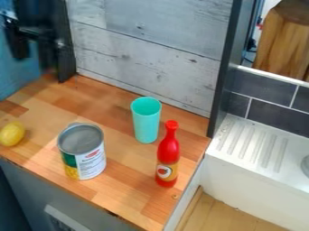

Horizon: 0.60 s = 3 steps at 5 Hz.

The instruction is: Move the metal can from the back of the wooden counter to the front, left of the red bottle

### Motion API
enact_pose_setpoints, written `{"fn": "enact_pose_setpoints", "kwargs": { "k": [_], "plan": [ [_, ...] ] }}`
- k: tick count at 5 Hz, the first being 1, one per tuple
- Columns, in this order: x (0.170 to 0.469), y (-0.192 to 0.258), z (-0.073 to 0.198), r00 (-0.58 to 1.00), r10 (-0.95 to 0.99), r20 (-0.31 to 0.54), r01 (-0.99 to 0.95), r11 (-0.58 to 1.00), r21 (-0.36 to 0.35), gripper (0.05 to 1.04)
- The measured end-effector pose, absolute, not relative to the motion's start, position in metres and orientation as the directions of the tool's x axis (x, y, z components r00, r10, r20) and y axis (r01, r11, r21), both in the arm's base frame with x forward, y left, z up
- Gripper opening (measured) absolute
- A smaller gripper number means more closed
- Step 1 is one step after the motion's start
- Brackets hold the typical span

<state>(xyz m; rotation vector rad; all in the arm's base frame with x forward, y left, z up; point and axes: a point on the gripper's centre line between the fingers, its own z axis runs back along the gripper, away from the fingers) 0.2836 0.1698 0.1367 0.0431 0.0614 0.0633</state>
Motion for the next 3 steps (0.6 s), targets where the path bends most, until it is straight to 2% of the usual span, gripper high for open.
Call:
{"fn": "enact_pose_setpoints", "kwargs": {
  "k": [1,3],
  "plan": [
    [0.258,0.185,0.135,0.954,-0.162,-0.253,0.178,0.983,0.042,1.001],
    [0.244,0.181,0.121,0.936,-0.153,-0.316,0.169,0.985,0.024,1.001]
  ]
}}
